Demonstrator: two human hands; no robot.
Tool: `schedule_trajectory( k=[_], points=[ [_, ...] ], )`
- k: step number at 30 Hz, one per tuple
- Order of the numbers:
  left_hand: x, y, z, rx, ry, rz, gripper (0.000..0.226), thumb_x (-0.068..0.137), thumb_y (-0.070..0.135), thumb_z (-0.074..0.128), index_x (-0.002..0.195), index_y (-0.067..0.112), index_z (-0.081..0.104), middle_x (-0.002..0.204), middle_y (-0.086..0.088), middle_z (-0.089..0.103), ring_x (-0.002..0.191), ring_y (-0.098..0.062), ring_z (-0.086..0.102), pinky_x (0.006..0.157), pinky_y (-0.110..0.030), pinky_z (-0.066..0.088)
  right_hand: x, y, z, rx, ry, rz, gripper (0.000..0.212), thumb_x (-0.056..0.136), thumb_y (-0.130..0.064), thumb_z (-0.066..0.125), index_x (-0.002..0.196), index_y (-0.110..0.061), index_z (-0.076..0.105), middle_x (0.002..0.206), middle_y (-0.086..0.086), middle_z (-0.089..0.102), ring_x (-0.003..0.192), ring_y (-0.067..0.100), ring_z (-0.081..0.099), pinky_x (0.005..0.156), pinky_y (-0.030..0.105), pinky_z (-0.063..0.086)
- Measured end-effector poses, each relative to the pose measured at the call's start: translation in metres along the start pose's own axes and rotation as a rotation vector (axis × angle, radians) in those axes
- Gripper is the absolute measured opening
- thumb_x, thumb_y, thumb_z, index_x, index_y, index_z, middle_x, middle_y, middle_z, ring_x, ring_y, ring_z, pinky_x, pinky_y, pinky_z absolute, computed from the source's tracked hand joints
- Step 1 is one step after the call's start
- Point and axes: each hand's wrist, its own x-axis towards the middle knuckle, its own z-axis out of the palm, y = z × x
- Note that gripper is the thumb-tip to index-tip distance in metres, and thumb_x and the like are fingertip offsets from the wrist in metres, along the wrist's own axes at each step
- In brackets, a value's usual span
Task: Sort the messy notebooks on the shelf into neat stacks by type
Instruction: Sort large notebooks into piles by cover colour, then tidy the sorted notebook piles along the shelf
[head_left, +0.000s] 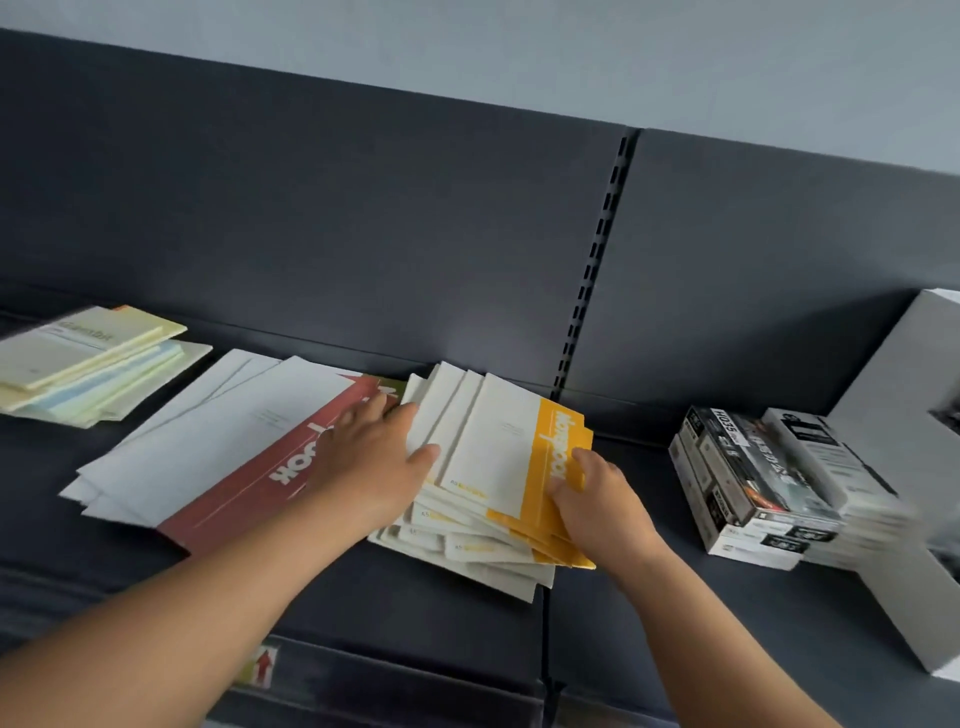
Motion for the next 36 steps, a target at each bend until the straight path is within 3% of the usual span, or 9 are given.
schedule_trajectory(
  k=[4,14,19,29,36],
  points=[
    [-0.010,-0.009,-0.007,0.039,0.028,0.011,0.059,0.096,0.051,0.038,0.149,0.030,0.024,0.159,0.001,0.014,0.145,-0.022,0.013,0.115,-0.042,0.020,-0.005,-0.006,0.007,-0.151,0.050,-0.102,0.050,0.098,-0.030,0.041,0.146,-0.017,0.033,0.151,0.004,0.032,0.134,0.031,0.034,0.104,0.041,0.034],
    [-0.055,-0.090,-0.050,0.161,0.151,0.010,0.064,0.096,0.054,0.037,0.151,0.029,0.015,0.161,-0.002,0.009,0.147,-0.022,0.007,0.116,-0.042,0.009,-0.044,-0.088,0.053,-0.481,0.114,-0.463,0.057,0.098,-0.047,0.040,0.149,-0.023,0.029,0.160,0.003,0.018,0.147,0.026,0.014,0.118,0.042,0.015],
    [-0.094,-0.179,-0.088,0.193,0.198,-0.048,0.068,0.095,0.056,0.039,0.152,0.028,0.016,0.160,-0.001,0.014,0.146,-0.021,0.012,0.115,-0.040,0.011,-0.079,-0.159,0.108,-0.467,0.102,-0.549,0.054,0.097,-0.051,0.039,0.145,-0.024,0.038,0.157,0.001,0.027,0.145,0.025,0.020,0.118,0.046,0.018],
    [-0.182,-0.386,-0.174,0.283,0.278,-0.193,0.073,0.093,0.061,0.037,0.153,0.027,0.013,0.161,-0.003,0.012,0.147,-0.023,0.007,0.117,-0.041,0.006,-0.173,-0.323,0.253,-0.428,-0.013,-0.751,0.058,0.098,-0.053,0.037,0.147,-0.024,0.033,0.157,0.001,0.026,0.145,0.024,0.021,0.118,0.045,0.019],
    [-0.217,-0.490,-0.224,0.313,0.298,-0.315,0.073,0.092,0.061,0.039,0.152,0.027,0.014,0.160,-0.003,0.016,0.146,-0.022,0.012,0.117,-0.043,0.009,-0.207,-0.417,0.322,-0.386,-0.095,-0.856,0.059,0.096,-0.053,0.041,0.147,-0.024,0.033,0.157,0.001,0.026,0.145,0.022,0.021,0.118,0.044,0.017]
  ],
)
